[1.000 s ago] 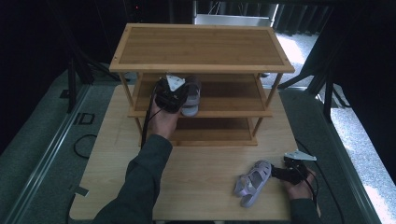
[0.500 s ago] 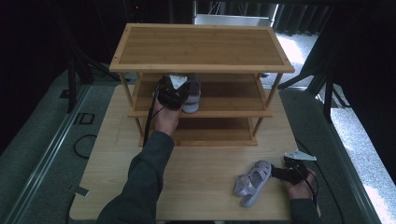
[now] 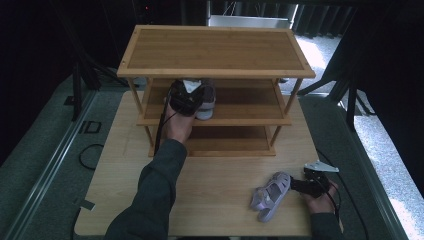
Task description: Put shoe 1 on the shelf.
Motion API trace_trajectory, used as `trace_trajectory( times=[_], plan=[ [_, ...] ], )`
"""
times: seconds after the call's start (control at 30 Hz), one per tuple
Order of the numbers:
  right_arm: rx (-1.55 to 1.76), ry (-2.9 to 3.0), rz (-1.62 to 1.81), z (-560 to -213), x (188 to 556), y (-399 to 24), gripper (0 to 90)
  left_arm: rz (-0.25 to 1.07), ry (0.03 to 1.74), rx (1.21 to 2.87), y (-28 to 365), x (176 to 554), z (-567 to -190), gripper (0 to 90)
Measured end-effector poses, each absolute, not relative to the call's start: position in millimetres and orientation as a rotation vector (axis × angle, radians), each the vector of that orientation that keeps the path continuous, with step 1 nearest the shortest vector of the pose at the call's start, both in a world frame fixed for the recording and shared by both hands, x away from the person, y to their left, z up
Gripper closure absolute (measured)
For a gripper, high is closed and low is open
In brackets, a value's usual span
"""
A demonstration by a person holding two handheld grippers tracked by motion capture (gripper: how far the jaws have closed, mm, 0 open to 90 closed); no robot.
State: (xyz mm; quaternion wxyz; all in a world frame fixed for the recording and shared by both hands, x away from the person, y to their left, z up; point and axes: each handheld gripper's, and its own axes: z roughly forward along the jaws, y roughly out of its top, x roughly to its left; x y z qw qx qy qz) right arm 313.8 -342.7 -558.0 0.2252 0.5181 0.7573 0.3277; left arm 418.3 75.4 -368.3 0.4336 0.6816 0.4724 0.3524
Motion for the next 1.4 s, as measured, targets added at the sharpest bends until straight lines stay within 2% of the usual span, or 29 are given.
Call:
trace_trajectory(
  times=[0.17, 0.43, 0.83, 0.87, 1.4],
  plan=[
    [1.429, 2.089, 0.904, -558.0, 313.8, -342.7, 20.2, 0.863, 1.191, 1.664, 80.4, 417.5, -369.4, 68.9],
    [1.426, 2.090, 0.904, -558.0, 313.9, -342.8, 20.2, 0.846, 1.174, 1.613, 82.9, 409.3, -366.0, 59.0],
    [1.427, 2.089, 0.903, -558.0, 313.9, -342.7, 20.2, 0.844, 1.127, 1.582, 81.8, 389.5, -361.9, 55.4],
    [1.427, 2.089, 0.904, -558.0, 313.9, -342.7, 20.2, 0.844, 1.035, 1.638, 87.6, 391.0, -361.6, 55.1],
    [1.427, 2.089, 0.903, -558.0, 313.8, -342.7, 20.3, 0.730, 0.959, 1.607, 108.4, 358.2, -361.1, 53.0]
  ],
)
